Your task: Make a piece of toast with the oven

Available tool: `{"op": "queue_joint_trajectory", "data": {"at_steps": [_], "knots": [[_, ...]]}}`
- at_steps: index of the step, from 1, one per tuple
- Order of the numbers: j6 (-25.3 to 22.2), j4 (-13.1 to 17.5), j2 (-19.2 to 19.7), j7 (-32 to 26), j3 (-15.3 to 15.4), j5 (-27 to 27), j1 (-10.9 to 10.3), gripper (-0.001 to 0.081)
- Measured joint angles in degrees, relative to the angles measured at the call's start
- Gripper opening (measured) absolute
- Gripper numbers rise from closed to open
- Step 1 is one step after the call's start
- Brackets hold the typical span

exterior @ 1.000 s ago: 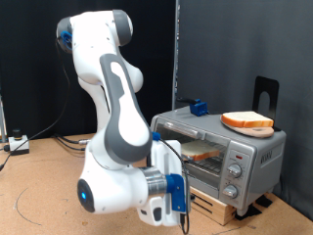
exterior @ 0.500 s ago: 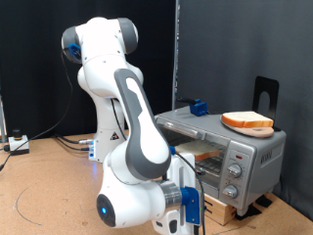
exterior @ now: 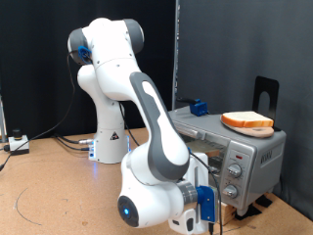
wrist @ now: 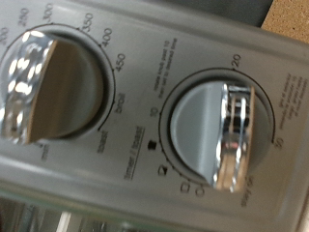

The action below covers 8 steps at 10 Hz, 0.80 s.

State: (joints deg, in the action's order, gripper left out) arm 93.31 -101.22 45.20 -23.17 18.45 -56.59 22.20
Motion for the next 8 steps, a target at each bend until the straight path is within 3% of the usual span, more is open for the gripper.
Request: {"op": "queue_joint_trajectory", "data": {"at_steps": [7,8], "knots": [[2.01,-0.11,0.09,-0.01,0.99,-1.68,-1.01,0.0807],[2.01,-0.11,0.11,-0.01,1.07,-1.68,-1.01,0.0703]]}}
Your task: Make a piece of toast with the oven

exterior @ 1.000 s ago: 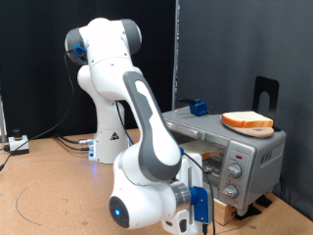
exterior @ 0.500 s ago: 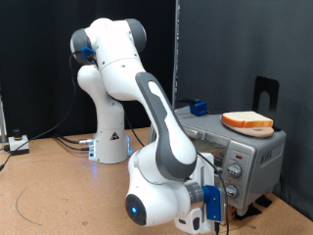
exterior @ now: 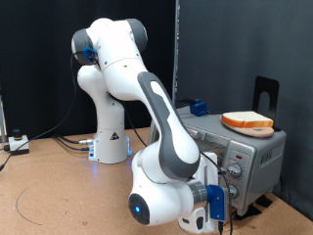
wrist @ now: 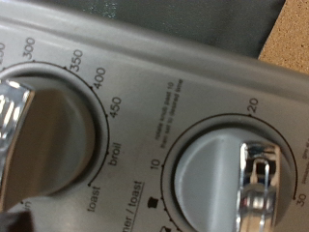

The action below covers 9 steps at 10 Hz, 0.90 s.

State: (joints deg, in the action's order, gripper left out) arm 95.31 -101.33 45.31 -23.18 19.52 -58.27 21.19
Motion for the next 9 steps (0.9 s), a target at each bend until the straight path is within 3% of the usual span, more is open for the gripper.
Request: {"op": "queue_joint_trajectory", "data": {"at_steps": [1,2,3,4,5,6,7,9], "knots": [[-0.04,0.00,0.02,0.00,0.10,0.00,0.00,0.0703],[-0.12,0.00,0.04,0.00,0.25,0.00,0.00,0.0495],[-0.24,0.00,0.07,0.00,0.45,0.00,0.00,0.0495],[-0.27,0.00,0.08,-0.03,0.52,0.00,0.02,0.0312],[-0.50,0.00,0.08,-0.12,0.52,0.00,0.04,0.0312],[-0.97,-0.04,0.08,-0.19,0.54,0.00,0.07,0.0135],[-1.51,-0.39,0.09,-0.49,0.80,0.01,0.02,0.0043],[-1.51,-1.20,0.06,-1.83,1.22,0.01,0.01,0.0009]]}}
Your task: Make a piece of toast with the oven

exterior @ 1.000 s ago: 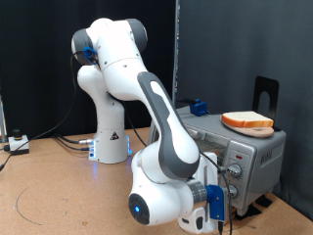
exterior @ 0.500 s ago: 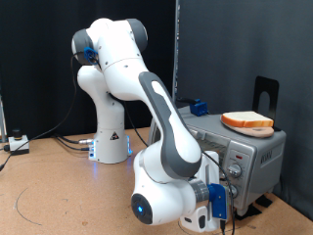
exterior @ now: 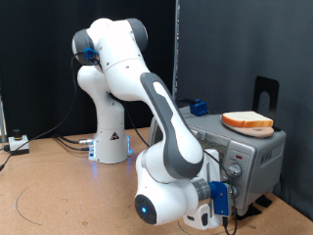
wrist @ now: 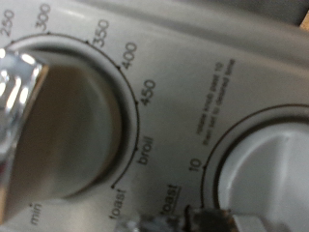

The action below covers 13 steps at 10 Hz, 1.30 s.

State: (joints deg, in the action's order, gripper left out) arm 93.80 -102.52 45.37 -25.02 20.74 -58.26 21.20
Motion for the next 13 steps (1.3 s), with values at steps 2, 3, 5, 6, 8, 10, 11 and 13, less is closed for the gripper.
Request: {"op": "queue_joint_trajectory", "data": {"at_steps": [2,3,5,6,8,10,11,13], "knots": [[0.10,-0.37,-0.21,-1.48,0.01,0.00,0.09,0.0003],[0.11,-0.40,-0.44,-2.03,0.00,0.00,0.30,0.0003],[0.09,-0.35,-0.98,-2.19,-0.06,0.00,1.10,0.0005],[0.18,-0.32,-1.28,-2.15,-0.39,0.33,1.36,0.0216],[1.90,-0.32,-1.60,-1.74,-1.39,1.11,1.33,0.0393],[2.55,-0.29,-1.20,-1.74,-1.75,1.32,1.23,0.0561],[2.56,-0.09,-0.71,-1.86,-1.70,1.32,1.06,0.0561],[3.16,0.11,0.11,-2.13,-1.28,1.27,0.45,0.0786]]}}
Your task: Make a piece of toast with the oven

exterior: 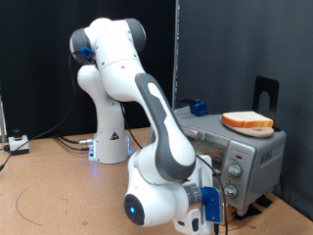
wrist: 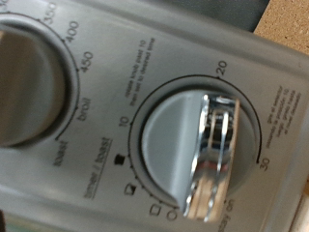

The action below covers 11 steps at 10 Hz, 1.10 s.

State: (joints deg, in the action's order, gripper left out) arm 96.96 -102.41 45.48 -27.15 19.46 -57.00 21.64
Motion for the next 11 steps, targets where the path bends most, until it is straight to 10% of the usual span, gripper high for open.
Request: {"op": "queue_joint_trajectory", "data": {"at_steps": [5,9,10,11], "knots": [[2.71,0.63,0.65,-0.01,1.10,-1.15,-1.16,0.0807],[2.81,1.32,1.42,0.05,1.14,-1.24,-1.16,0.0395],[2.81,1.35,1.43,0.08,1.14,-1.24,-1.16,0.0395],[2.74,1.36,1.44,0.09,1.14,-1.24,-1.15,0.0200]]}}
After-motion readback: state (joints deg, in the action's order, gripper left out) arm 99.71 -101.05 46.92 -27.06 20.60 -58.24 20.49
